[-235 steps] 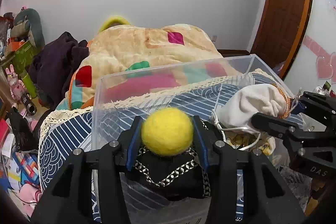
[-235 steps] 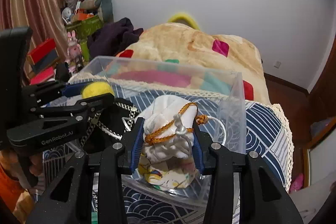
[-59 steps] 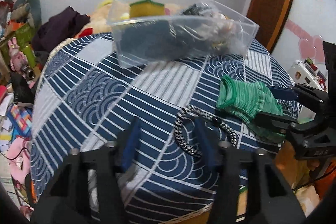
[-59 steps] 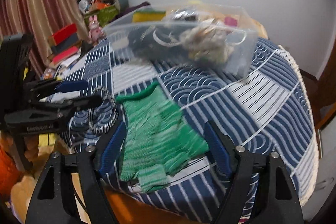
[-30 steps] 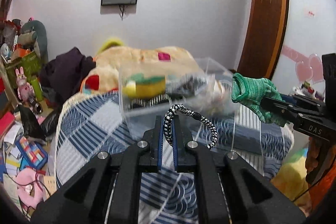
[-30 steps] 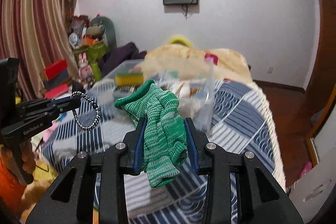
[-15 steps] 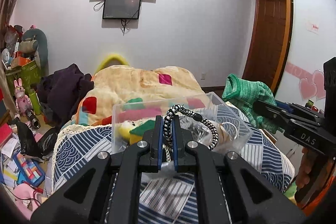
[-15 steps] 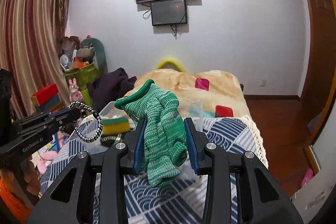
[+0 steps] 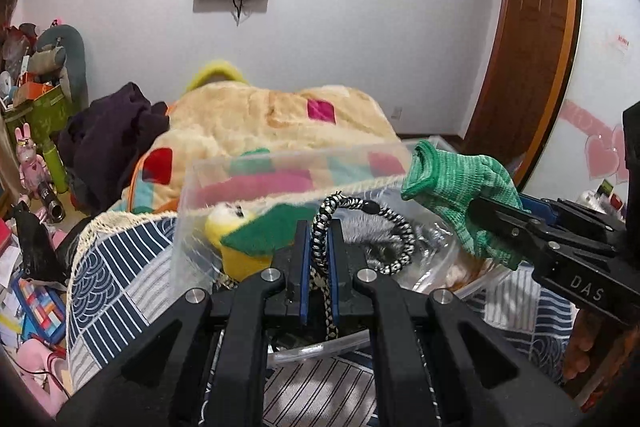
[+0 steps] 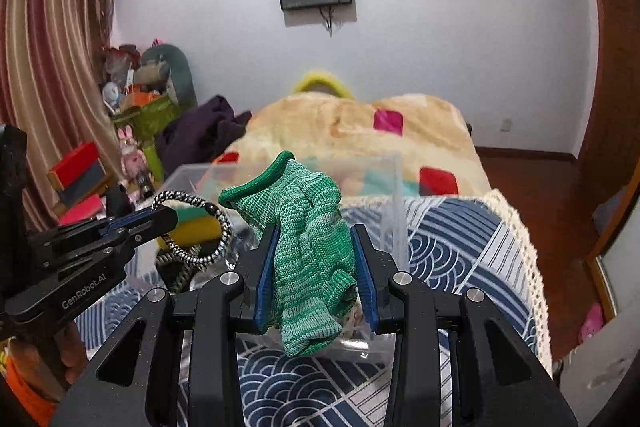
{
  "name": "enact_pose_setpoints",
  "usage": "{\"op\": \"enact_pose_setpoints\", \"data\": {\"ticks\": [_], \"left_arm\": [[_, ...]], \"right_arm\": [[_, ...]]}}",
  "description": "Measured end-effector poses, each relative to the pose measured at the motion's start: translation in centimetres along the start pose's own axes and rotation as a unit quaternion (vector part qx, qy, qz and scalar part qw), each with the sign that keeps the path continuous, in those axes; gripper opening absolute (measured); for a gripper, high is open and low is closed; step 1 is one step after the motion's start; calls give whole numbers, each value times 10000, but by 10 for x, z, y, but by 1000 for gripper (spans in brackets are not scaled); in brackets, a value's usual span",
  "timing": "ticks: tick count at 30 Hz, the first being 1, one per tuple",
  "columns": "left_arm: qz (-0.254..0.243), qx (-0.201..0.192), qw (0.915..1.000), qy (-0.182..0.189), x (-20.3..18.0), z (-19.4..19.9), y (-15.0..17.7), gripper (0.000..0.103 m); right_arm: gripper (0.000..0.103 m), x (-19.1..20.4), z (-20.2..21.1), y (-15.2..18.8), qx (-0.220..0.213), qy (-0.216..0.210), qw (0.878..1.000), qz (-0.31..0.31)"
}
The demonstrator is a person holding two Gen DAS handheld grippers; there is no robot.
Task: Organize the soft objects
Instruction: 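Drop braided cord in box with left tool while right drops green glove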
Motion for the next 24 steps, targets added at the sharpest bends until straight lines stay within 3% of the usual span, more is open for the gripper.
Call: {"op": "enact_pose_setpoints", "data": {"ticks": [5, 7, 9, 12, 19, 24], "left_arm": [[-7, 206, 9998, -33, -1, -12, 10, 9], [20, 245, 9997, -22, 1, -12, 14, 16], [71, 240, 9997, 15, 2, -9, 17, 32], [153, 134, 9998, 40, 5, 1, 21, 47], [188, -157, 9994, 235, 6, 38, 19, 47], [14, -613, 9979, 192, -5, 81, 14, 47]], "right_arm": [[37, -2, -5, 2, 101, 74, 9999, 50], [45, -4, -2, 1, 119, 117, 9999, 43], [48, -4, 1, 0, 142, 31, 9999, 33], [61, -4, 7, -2, 46, 152, 9999, 58], [64, 1, 32, -7, -228, 226, 9991, 272], [64, 9, 64, -13, -632, 197, 9971, 382]]}}
Point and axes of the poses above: each gripper's, at about its wrist camera, not at the fingertips, and z roughly against the way its jaws point, x to its left, y to its underside, the point moved 6 cm from there along -z, roughly the way its jaws point, and after that the axes turned 10 degrees about x, right-handed, at the moved point
